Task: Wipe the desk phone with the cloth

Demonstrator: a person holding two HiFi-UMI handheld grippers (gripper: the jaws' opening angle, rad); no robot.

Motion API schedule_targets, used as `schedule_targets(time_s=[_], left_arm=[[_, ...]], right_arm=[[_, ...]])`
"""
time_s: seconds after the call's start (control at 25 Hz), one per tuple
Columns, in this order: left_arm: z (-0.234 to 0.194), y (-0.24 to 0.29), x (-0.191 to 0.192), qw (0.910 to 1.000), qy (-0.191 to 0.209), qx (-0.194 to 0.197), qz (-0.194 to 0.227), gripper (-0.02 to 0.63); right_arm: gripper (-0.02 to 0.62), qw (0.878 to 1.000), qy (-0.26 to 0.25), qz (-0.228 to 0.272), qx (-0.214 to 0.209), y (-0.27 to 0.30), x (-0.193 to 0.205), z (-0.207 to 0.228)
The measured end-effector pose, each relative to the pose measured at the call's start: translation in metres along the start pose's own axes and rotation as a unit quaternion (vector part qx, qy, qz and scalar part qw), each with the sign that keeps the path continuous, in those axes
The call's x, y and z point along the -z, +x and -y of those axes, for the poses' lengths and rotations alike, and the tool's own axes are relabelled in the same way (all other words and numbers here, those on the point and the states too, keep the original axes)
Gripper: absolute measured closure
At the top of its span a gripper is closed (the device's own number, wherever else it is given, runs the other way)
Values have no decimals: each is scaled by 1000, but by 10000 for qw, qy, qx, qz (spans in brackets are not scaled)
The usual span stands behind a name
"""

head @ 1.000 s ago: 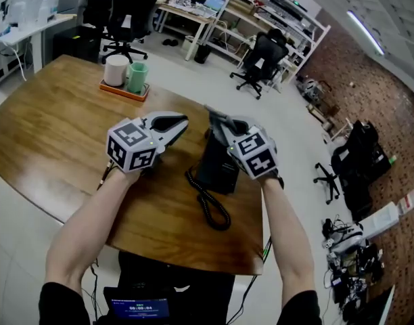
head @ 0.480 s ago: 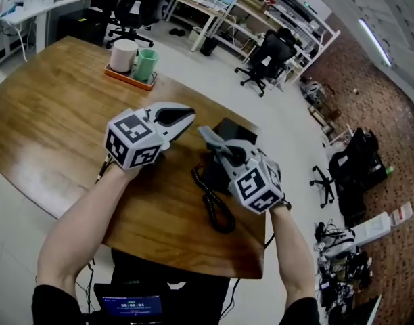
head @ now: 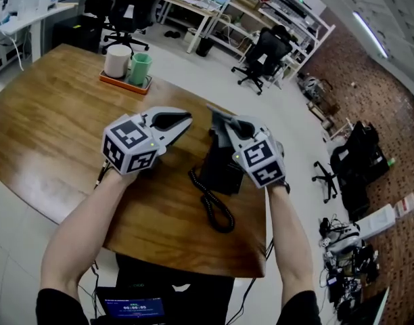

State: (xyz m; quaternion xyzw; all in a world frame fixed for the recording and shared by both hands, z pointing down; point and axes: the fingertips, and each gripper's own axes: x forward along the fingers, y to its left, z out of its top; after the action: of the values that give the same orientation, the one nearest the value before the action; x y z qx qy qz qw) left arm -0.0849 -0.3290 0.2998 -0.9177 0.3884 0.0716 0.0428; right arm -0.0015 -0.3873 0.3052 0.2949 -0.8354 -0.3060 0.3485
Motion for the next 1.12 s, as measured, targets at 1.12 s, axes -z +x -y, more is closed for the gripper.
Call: schedule_targets(time_s=[1.12], left_arm=[[8,1,3,9999,15,107,-63,598]], right_arm=[[571,9979,82,-531,369,9,49,17]])
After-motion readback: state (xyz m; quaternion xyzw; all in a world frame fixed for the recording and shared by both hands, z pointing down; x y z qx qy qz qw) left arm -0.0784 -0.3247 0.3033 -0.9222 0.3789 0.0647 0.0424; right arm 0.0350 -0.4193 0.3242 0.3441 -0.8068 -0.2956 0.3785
